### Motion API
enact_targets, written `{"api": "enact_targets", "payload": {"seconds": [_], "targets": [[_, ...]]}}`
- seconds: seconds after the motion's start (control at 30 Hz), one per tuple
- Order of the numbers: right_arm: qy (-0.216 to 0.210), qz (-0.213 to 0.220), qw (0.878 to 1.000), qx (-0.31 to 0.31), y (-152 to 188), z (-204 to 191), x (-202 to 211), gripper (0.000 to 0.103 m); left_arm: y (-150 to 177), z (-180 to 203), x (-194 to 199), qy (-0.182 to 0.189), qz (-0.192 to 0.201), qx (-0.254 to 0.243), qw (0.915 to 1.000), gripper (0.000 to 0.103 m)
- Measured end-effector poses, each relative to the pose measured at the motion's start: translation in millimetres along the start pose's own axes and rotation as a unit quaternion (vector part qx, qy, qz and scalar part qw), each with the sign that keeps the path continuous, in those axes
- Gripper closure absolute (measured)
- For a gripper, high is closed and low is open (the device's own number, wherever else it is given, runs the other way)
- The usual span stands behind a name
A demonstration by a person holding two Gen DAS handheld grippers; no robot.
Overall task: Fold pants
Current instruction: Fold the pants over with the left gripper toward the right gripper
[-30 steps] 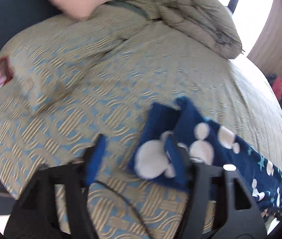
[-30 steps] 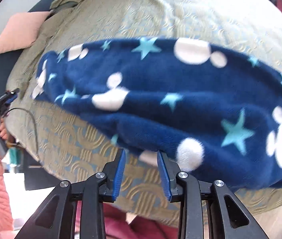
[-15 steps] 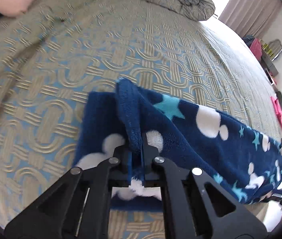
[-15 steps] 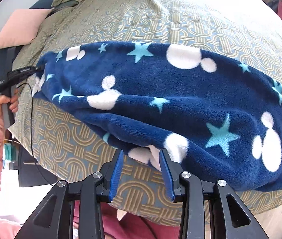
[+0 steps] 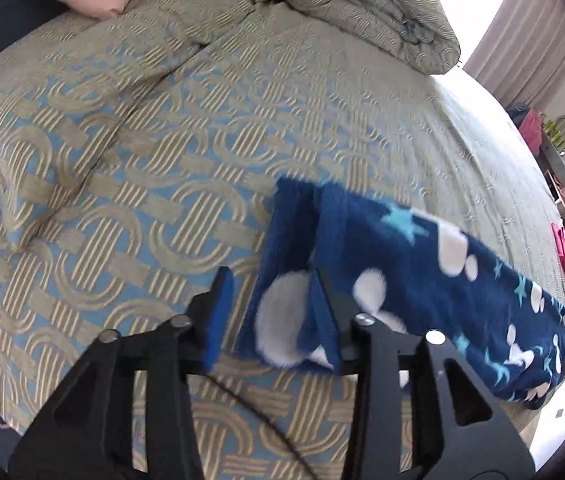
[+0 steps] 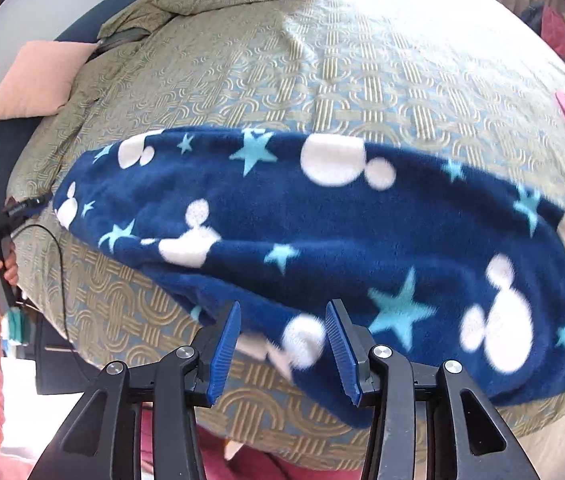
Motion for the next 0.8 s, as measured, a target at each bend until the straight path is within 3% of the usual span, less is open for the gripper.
{"api": "enact_targets", "payload": {"seconds": [0.03, 0.1, 0.17, 0.27, 0.33, 0.4, 0.43, 0.47, 0.5, 0.53, 0.63, 0.67, 0.7, 0.8], "targets": [[0.008, -0.001, 1.000, 0.009, -7.7, 1.1, -1.6, 0.056, -8.7, 9.1, -2.0, 0.007, 0.002, -0.007, 0.9999, 0.052], [0.023, -0.004, 0.999, 0.030, -30.8, 5.6, -7.4, 0.051, -22.2, 31.2, -9.1, 0.025, -0.002, -0.027, 0.9993, 0.034], [0.026, -0.011, 0.997, 0.071, -53.9, 5.6, -17.1, 0.046, -33.7, 52.2, -21.6, 0.028, -0.013, -0.051, 0.9982, 0.033], [0.036, -0.038, 0.985, 0.164, -82.4, 3.1, -40.4, 0.030, -44.9, 70.3, -46.0, 0.018, -0.037, -0.087, 0.9954, 0.032], [0.051, -0.059, 0.972, 0.221, -97.7, 1.4, -60.5, 0.029, -47.2, 79.1, -58.8, 0.008, -0.052, -0.105, 0.9931, 0.032], [0.036, -0.091, 0.964, 0.248, -110.5, 0.9, -80.7, 0.029, -46.8, 84.1, -67.9, 0.010, -0.066, -0.112, 0.9915, 0.033], [0.027, -0.102, 0.962, 0.251, -116.1, 2.0, -88.7, 0.029, -46.6, 86.3, -69.7, 0.013, -0.070, -0.112, 0.9911, 0.036], [0.016, -0.112, 0.961, 0.253, -121.2, 2.3, -96.4, 0.029, -44.6, 87.7, -69.8, 0.011, -0.070, -0.113, 0.9911, 0.051], [0.009, -0.117, 0.960, 0.254, -126.7, 3.1, -104.1, 0.029, -44.0, 89.1, -70.6, 0.002, -0.071, -0.116, 0.9907, 0.077], [0.008, -0.120, 0.960, 0.254, -131.1, 4.2, -110.6, 0.029, -43.9, 89.2, -72.6, -0.001, -0.078, -0.115, 0.9904, 0.084], [0.002, -0.136, 0.961, 0.242, -140.3, 12.6, -132.2, 0.031, -47.2, 88.3, -67.3, 0.002, -0.070, -0.095, 0.9930, 0.085], [0.004, -0.140, 0.962, 0.232, -141.6, 15.2, -136.8, 0.057, -49.0, 86.4, -60.0, 0.003, -0.059, -0.089, 0.9943, 0.086], [-0.010, -0.144, 0.964, 0.221, -142.4, 15.2, -137.8, 0.098, -52.5, 84.9, -50.4, 0.009, -0.045, -0.081, 0.9956, 0.086], [-0.015, -0.093, 0.968, 0.233, -144.5, 3.2, -116.0, 0.097, -66.1, 80.8, -20.1, 0.008, 0.003, -0.076, 0.9971, 0.086]]}}
Point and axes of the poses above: each gripper's, at about its wrist camera, not at the fingertips, and x roughly against the way its jaws point, z to its right, y to its underside, the point moved 3 cm from there along -x, roughly the way its jaws point, and after that the axes turned 13 degrees about -y, right-handed, at the moved point
